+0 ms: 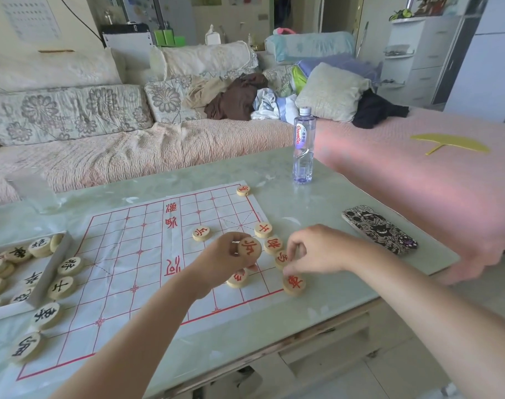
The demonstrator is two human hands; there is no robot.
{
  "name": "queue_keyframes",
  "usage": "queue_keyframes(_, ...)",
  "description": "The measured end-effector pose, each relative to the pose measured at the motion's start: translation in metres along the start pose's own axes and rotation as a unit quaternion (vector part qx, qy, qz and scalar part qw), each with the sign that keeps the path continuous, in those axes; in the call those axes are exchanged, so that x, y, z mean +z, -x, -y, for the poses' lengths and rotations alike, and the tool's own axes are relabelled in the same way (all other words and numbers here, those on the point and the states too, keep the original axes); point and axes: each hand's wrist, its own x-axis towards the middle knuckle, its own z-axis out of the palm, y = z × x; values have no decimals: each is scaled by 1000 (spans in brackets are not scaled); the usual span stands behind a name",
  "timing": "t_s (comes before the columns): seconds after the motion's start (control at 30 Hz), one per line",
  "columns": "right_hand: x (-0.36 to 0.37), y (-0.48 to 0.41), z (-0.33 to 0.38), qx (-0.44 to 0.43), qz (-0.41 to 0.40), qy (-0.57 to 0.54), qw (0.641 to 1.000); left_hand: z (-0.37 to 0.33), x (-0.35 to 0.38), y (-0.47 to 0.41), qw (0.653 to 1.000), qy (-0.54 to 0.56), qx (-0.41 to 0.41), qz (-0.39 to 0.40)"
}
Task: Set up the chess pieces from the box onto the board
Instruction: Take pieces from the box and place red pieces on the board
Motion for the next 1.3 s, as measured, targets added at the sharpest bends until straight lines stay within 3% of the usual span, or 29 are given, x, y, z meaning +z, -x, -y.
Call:
queue_keyframes(0.1,-3,-10,11,-46,-53,-79,994,1,-2,0,999,41,15,-2)
queue_keyframes(0.23,6,-27,39,-109,-35,-128,985,4,-11,5,996,94,10,-11)
queue_keyframes(0.53,14,-66,99,-171,-16,-128,977,16,-68,12,997,-21,-5,-73)
queue_keyframes(0.63,23,-77,113,-167,-4,-93,982,28,-89,14,985,-154,6,-83)
queue_keyframes(0.8,42,-85,129,-153,0,41,987,55,-106,22,966,-239,6,-96)
queue_keyframes(1.03,39,-62,138,-175,181,89,964,74,-97,25,939,-343,34,-18)
queue_keyframes(1.3,48,-42,124,-184,159,159,957,78,-88,29,910,-408,68,-22)
